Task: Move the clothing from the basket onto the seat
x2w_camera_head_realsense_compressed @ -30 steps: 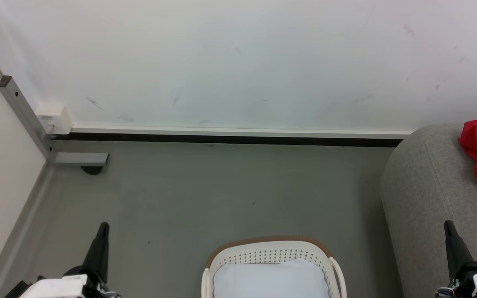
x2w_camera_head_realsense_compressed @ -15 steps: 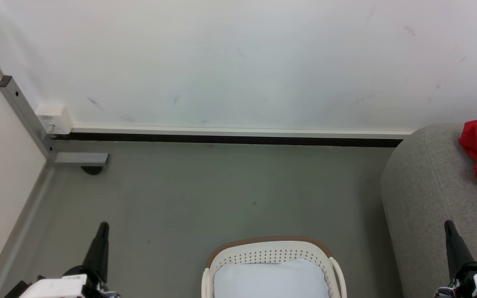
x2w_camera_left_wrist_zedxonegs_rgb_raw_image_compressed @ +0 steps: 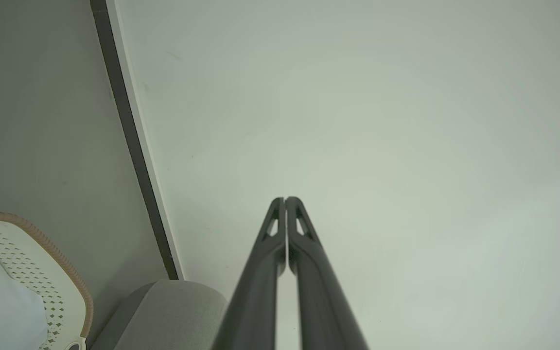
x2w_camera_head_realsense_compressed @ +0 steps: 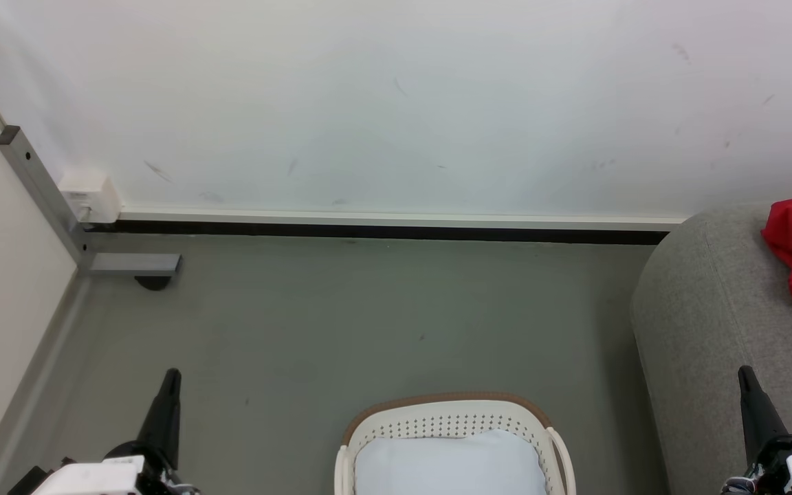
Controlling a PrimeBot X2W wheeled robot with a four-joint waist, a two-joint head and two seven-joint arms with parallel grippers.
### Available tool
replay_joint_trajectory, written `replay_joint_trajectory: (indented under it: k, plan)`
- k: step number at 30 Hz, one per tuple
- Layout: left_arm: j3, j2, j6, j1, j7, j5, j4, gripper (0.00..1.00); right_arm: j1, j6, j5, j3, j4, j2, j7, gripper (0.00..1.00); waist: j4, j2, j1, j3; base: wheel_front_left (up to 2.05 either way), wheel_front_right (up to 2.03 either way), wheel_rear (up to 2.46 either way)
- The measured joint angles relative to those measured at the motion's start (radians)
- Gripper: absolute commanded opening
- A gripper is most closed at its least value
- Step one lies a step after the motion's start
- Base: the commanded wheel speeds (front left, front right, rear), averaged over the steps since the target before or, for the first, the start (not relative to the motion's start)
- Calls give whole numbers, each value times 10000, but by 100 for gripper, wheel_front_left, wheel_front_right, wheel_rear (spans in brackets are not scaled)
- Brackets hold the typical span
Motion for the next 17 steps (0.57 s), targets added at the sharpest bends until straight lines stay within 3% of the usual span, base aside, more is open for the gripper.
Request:
replay_joint_trajectory:
  k: [17]
  plan:
    - [0, 0, 2, 0, 0, 0, 0, 0, -1, 0, -4, -21, 0, 12, 4, 0, 0, 0, 0, 0, 0, 0, 0]
